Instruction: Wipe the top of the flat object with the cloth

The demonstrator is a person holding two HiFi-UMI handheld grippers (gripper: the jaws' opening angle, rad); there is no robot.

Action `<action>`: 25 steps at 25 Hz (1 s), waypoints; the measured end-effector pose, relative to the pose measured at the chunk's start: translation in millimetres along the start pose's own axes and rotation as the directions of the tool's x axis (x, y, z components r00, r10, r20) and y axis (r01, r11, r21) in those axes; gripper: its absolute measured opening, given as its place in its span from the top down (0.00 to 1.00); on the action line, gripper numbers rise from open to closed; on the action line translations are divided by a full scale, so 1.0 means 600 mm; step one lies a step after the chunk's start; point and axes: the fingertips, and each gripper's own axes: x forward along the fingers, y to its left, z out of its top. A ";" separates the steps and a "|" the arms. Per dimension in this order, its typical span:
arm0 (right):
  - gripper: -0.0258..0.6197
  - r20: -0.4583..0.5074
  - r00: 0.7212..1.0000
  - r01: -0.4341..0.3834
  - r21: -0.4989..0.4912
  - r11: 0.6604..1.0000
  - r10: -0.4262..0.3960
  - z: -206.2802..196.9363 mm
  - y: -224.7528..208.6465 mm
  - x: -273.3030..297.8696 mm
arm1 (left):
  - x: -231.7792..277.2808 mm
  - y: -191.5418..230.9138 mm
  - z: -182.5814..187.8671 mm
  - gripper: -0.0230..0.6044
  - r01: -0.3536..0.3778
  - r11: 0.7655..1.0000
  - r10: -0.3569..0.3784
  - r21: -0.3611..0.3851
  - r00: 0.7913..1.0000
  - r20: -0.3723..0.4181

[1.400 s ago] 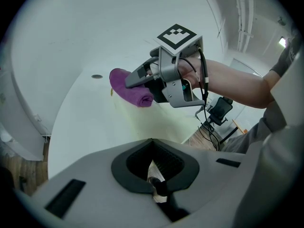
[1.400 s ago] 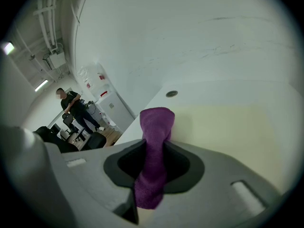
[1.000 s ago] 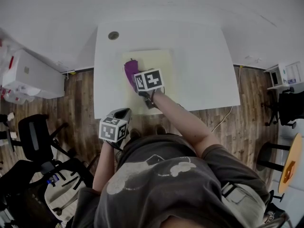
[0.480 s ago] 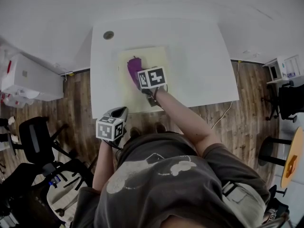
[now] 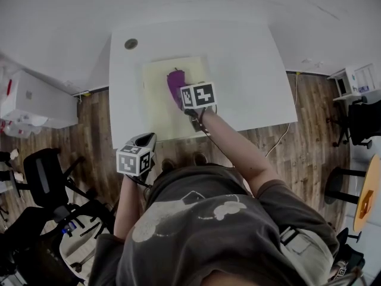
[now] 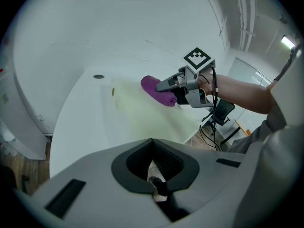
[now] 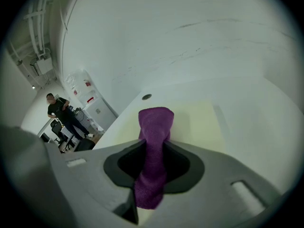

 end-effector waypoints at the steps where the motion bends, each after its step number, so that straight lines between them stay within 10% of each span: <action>1: 0.82 -0.001 1.000 0.005 -0.004 1.000 -0.005 -0.001 -0.006 -0.004 | 0.000 -0.001 0.000 0.97 -0.002 1.000 0.002 0.001 1.000 0.000; 25: 0.82 0.044 0.992 0.113 0.092 0.989 -0.118 -0.021 -0.138 -0.076 | 0.001 -0.005 0.001 0.97 -0.022 1.000 0.022 -0.006 1.000 0.011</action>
